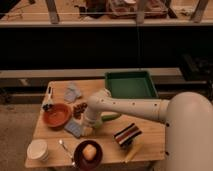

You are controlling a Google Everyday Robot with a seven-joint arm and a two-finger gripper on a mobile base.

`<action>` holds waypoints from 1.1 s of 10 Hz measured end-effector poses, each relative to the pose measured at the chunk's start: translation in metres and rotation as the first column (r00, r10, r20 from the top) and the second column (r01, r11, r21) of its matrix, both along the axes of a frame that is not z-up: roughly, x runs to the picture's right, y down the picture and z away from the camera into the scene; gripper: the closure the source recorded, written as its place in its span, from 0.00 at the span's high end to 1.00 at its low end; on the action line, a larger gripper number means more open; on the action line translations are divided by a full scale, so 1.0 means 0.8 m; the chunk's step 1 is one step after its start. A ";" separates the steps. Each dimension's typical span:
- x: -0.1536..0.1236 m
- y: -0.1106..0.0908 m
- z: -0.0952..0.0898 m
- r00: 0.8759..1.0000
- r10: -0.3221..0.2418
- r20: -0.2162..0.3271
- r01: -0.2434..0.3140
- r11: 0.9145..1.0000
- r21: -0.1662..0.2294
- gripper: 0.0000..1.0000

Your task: Place sponge in red bowl

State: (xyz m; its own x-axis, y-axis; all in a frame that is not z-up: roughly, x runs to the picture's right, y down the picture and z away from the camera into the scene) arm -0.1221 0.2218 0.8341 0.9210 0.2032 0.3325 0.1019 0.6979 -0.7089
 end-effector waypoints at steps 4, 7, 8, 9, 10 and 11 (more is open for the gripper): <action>0.007 -0.003 0.002 0.999 -0.024 -0.042 0.024 1.000 -0.002 0.06; 0.010 -0.017 -0.016 0.999 -0.030 -0.025 0.031 0.999 0.030 0.06; 0.015 -0.030 -0.032 1.000 -0.022 0.008 0.022 0.998 0.061 0.06; 0.020 -0.042 -0.044 0.999 -0.007 0.036 0.004 0.996 0.085 0.06; 0.025 -0.050 -0.050 0.998 0.005 0.055 -0.011 0.995 0.102 0.06; 0.026 -0.061 -0.057 0.997 0.012 0.080 -0.021 0.993 0.114 0.06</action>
State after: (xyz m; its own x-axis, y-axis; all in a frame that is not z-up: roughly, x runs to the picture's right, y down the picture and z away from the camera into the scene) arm -0.1013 0.1728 0.7887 0.8875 0.1747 0.4265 0.1424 0.7763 -0.6141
